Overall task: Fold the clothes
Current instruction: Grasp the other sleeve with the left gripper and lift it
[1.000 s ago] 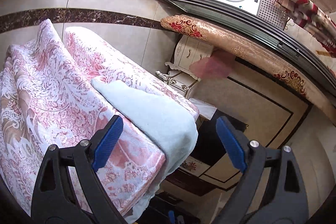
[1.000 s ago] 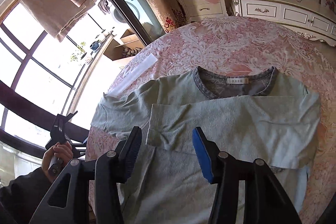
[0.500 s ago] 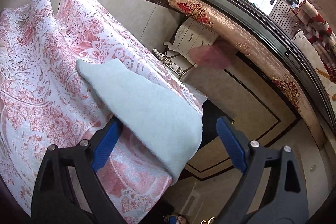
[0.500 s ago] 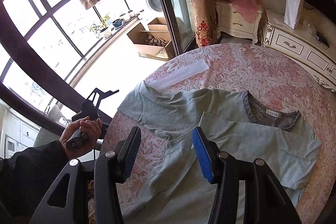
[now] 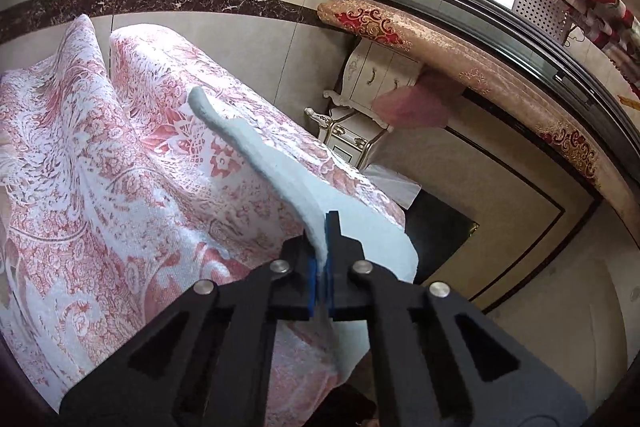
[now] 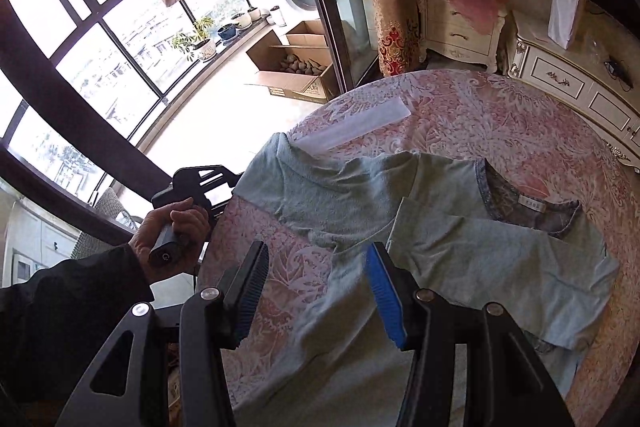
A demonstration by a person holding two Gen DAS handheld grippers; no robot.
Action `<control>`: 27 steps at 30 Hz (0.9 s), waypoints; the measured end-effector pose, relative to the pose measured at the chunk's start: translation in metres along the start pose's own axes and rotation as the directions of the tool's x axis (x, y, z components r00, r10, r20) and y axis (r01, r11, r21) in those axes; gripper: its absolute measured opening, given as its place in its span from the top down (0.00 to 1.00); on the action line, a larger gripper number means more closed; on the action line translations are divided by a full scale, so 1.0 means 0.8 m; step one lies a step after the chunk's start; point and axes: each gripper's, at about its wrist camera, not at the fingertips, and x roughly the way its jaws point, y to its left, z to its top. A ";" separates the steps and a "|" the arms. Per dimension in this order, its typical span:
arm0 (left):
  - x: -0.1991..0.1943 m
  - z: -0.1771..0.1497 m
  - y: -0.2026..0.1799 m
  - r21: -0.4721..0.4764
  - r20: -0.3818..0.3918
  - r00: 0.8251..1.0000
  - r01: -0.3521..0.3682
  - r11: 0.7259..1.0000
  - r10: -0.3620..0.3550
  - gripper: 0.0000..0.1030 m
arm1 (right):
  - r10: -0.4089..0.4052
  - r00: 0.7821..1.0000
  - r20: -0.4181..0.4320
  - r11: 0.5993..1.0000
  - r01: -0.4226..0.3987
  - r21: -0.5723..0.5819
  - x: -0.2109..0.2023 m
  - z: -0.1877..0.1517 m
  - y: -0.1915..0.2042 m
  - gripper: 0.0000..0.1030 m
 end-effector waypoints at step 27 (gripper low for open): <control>0.065 -0.412 -0.236 0.912 0.396 0.917 -0.400 -0.097 -0.052 0.97 | -0.097 0.992 0.079 0.927 0.061 0.369 -0.098 -0.082 -0.163 0.49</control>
